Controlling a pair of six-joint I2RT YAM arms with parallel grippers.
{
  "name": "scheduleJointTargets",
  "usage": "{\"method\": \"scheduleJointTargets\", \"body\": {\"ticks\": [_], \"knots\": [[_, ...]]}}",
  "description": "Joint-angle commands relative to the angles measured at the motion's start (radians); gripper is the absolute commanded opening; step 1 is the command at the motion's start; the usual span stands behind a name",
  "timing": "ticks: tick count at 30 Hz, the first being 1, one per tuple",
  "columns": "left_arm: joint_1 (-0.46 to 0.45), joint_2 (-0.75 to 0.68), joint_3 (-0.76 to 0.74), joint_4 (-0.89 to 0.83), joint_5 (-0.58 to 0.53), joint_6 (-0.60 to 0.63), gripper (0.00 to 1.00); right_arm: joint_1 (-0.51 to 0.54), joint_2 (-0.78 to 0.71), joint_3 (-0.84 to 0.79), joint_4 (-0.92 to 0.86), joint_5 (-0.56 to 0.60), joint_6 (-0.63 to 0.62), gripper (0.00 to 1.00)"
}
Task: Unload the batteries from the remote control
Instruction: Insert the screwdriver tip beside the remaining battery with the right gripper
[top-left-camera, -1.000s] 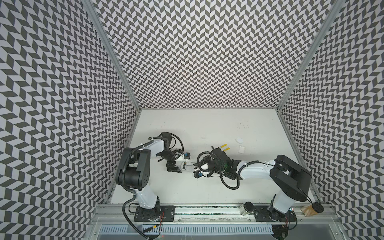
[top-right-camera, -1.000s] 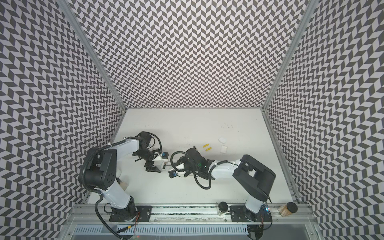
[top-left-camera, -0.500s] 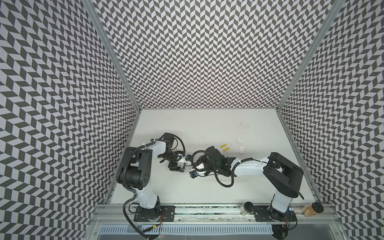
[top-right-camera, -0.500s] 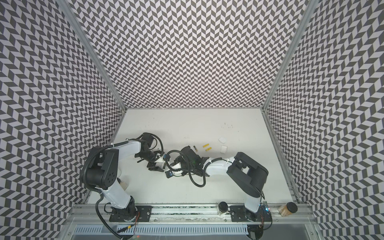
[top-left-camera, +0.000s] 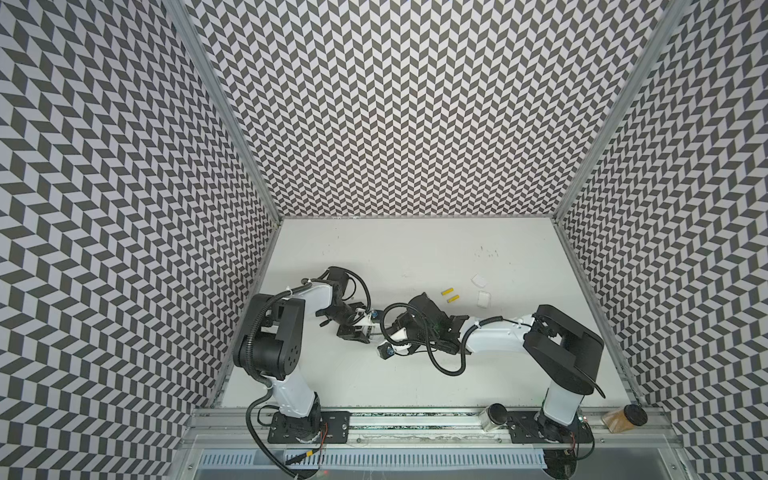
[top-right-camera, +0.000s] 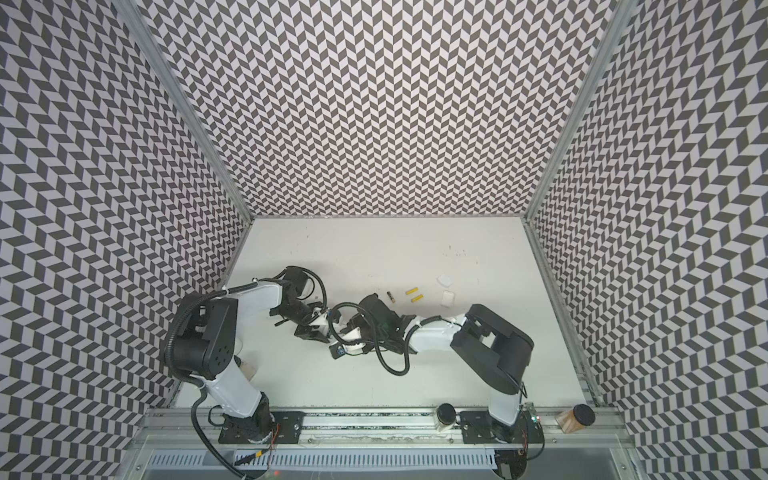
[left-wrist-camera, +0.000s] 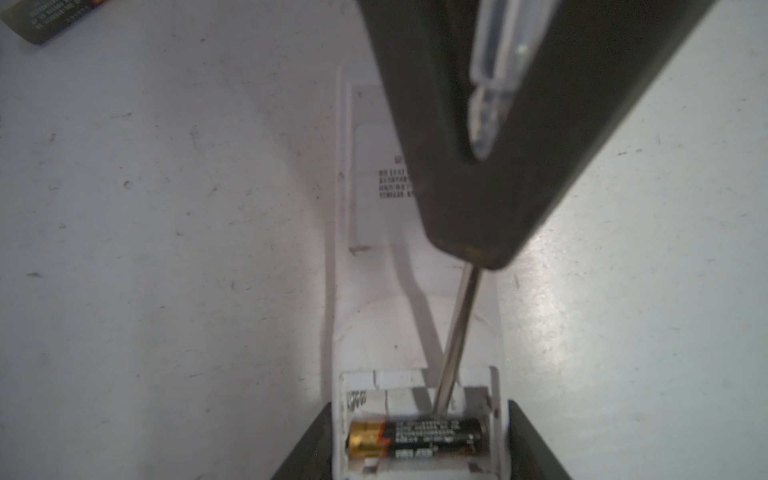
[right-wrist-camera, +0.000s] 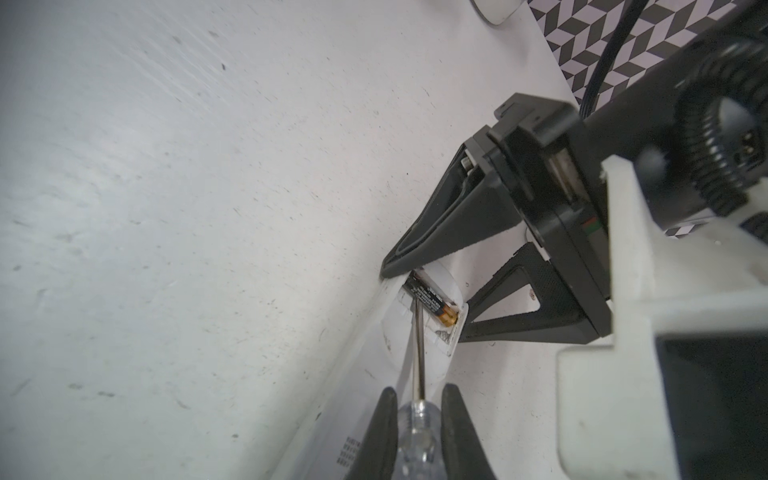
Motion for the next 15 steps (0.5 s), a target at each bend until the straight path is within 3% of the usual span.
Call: {"method": "scheduleJointTargets", "body": {"ticks": [1,15], "knots": [[-0.007,0.022,-0.026,-0.064,-0.038,0.013,0.52,0.032,0.028,0.020,0.005,0.045,-0.017,0.00],[-0.008,0.019,-0.024,-0.078,-0.032,0.015,0.52,0.046,0.040,-0.030,0.136,0.088,0.105,0.00]]}}
